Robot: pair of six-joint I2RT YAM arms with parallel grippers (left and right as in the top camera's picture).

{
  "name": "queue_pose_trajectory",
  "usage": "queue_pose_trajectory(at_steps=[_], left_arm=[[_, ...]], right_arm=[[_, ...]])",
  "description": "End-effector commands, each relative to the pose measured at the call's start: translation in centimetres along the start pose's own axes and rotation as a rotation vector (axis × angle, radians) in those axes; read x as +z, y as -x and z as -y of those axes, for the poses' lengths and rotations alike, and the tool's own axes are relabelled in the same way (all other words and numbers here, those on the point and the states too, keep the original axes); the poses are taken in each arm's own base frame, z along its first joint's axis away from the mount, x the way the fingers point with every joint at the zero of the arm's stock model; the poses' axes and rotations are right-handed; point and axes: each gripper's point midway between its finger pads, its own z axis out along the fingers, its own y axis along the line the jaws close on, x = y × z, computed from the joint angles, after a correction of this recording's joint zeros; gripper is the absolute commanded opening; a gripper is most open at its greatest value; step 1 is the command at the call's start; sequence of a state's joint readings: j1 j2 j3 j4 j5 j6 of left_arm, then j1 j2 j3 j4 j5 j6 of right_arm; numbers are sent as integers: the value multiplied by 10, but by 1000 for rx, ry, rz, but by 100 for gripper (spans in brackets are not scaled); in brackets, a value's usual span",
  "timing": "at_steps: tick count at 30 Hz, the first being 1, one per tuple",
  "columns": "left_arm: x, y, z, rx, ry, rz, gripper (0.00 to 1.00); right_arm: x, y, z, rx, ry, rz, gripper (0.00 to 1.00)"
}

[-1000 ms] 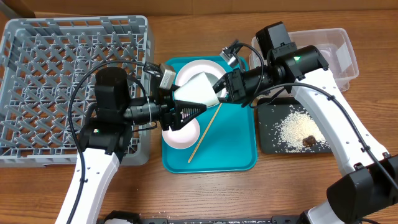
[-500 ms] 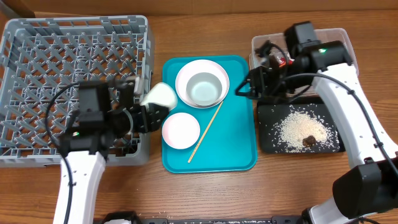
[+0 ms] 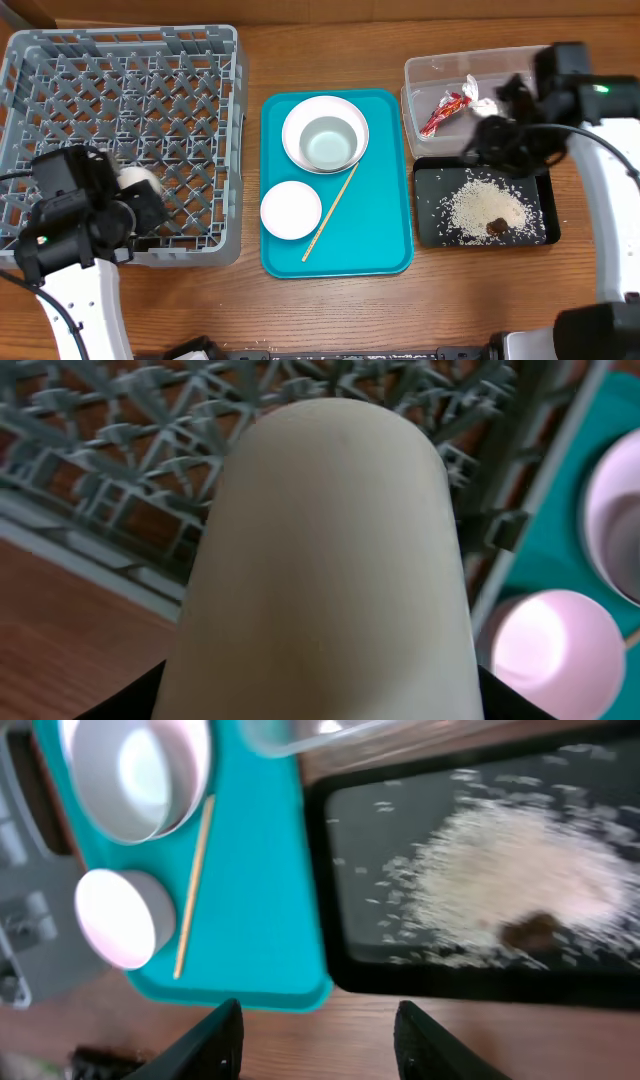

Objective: Sort waste into correct bins and load items into the dishwasher
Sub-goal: 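Place the white cup into the grey dish rack with the left gripper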

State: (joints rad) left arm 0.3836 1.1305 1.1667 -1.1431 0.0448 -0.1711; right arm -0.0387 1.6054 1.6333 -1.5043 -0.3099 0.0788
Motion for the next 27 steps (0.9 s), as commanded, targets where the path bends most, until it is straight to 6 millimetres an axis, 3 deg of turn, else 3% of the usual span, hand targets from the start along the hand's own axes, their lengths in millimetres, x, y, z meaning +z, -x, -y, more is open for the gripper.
queue_pose_trajectory(at_steps=[1,9,13,15,18,20,22,27], left_arm=[[6,7,-16,-49,88,-3,5],[59,15,-21,-47,132,-116,6],[87,16,-19,-49,122,-172,15],[101,14,-18,-51,113,-202,31],[111,11,-19,-51,119,-230,47],[113,11,-19,-51,119,-234,80],[111,13,-16,-52,102,-228,100],[86,35,7,-55,-3,-192,100]], right_arm=[[-10,1,18,35,-49,30,50],[-11,1,20,42,-50,29,50],[-11,0,20,43,-51,26,50],[-11,0,20,43,-51,25,50],[-11,-1,20,44,-51,22,50],[-11,-2,20,45,-51,20,50],[-11,-2,20,45,-51,20,50],[-11,-2,20,45,-52,18,50]])
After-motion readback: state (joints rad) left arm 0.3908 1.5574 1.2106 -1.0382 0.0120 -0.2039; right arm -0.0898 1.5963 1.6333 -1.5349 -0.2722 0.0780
